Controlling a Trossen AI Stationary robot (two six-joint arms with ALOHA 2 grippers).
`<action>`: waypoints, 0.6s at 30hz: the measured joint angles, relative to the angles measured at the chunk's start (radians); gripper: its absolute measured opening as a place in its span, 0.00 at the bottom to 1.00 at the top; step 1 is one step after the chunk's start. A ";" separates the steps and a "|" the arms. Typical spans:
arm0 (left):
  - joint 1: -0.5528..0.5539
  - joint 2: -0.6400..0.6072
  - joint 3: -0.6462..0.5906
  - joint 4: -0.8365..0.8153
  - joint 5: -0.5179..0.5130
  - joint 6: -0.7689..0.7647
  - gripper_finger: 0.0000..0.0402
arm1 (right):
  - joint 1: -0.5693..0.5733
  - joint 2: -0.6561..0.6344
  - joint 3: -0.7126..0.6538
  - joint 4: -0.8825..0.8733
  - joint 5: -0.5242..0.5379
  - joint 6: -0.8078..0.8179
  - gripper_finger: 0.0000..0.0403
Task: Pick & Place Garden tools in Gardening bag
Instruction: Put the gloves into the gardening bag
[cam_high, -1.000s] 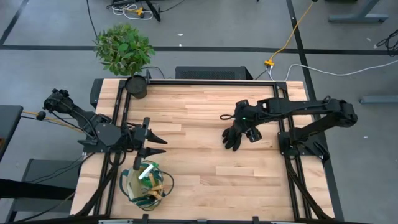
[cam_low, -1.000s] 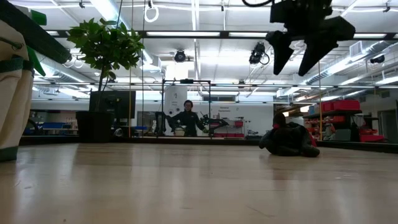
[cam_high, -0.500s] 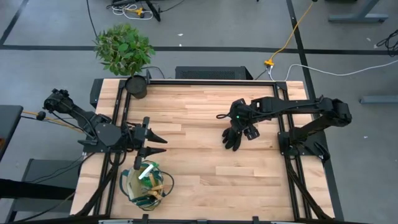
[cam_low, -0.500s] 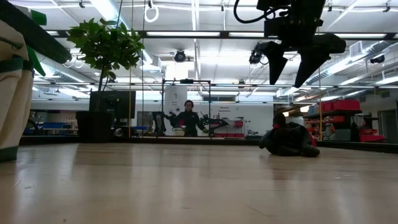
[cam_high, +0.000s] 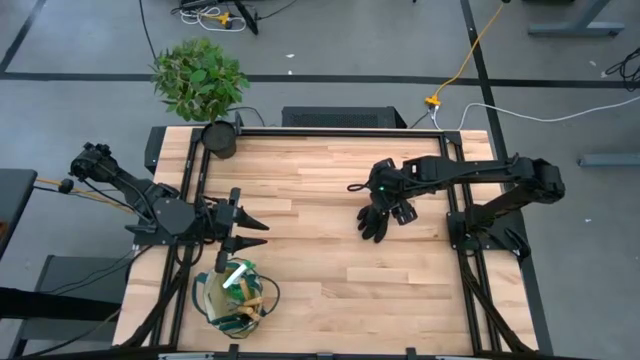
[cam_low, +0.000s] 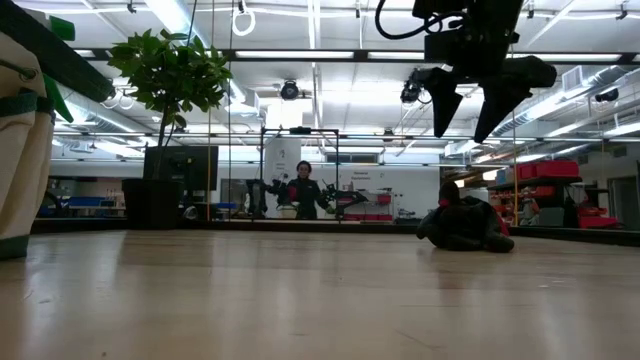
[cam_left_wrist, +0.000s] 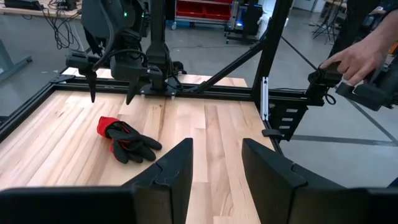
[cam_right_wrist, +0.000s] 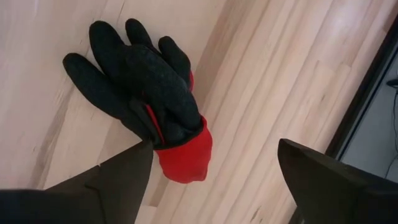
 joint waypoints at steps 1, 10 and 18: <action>0.000 0.000 0.000 0.000 0.000 0.000 0.36 | 0.000 0.004 0.000 -0.001 0.005 -0.001 0.86; 0.000 0.000 0.000 0.000 0.000 0.000 0.36 | 0.000 0.034 0.000 -0.011 -0.045 -0.126 0.86; 0.000 0.000 0.000 0.000 0.000 -0.001 0.36 | -0.006 0.036 -0.069 0.012 -0.118 -0.311 0.86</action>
